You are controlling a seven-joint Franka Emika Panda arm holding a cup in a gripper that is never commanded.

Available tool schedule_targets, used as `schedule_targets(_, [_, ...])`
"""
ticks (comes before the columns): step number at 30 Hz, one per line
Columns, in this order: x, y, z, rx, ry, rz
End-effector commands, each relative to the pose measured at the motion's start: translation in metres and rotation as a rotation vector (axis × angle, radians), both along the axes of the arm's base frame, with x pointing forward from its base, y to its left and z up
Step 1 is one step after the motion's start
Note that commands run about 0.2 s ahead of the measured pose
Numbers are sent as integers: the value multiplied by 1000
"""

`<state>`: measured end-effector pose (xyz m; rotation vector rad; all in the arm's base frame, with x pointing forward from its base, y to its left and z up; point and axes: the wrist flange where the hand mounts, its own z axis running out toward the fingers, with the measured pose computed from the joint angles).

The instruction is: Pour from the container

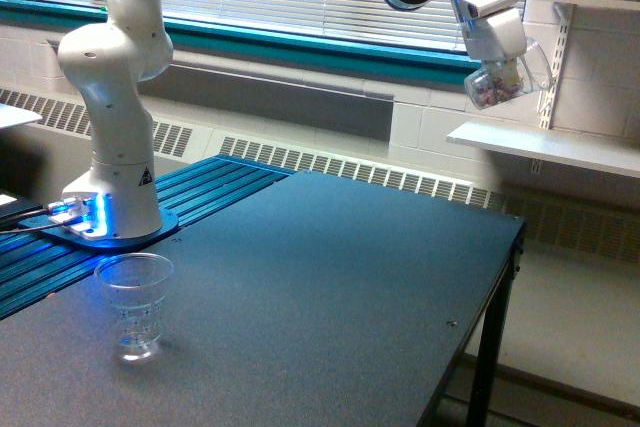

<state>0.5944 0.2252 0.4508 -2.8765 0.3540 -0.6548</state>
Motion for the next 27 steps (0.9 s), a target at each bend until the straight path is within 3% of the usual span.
schedule_targets(1, [13,-75,-37,-26,77,-123])
schedule_targets(6, [13,-85,-31,-35,66,-133])
schedule_targets(11, [-1,-101,-47,-65,89,-151])
schedule_targets(16, [-13,-137,-56,-61,120,-221])
schedule_targets(24, [-21,-205,-48,-32,126,-354])
schedule_targets(27, [-25,-232,-52,-45,139,-399])
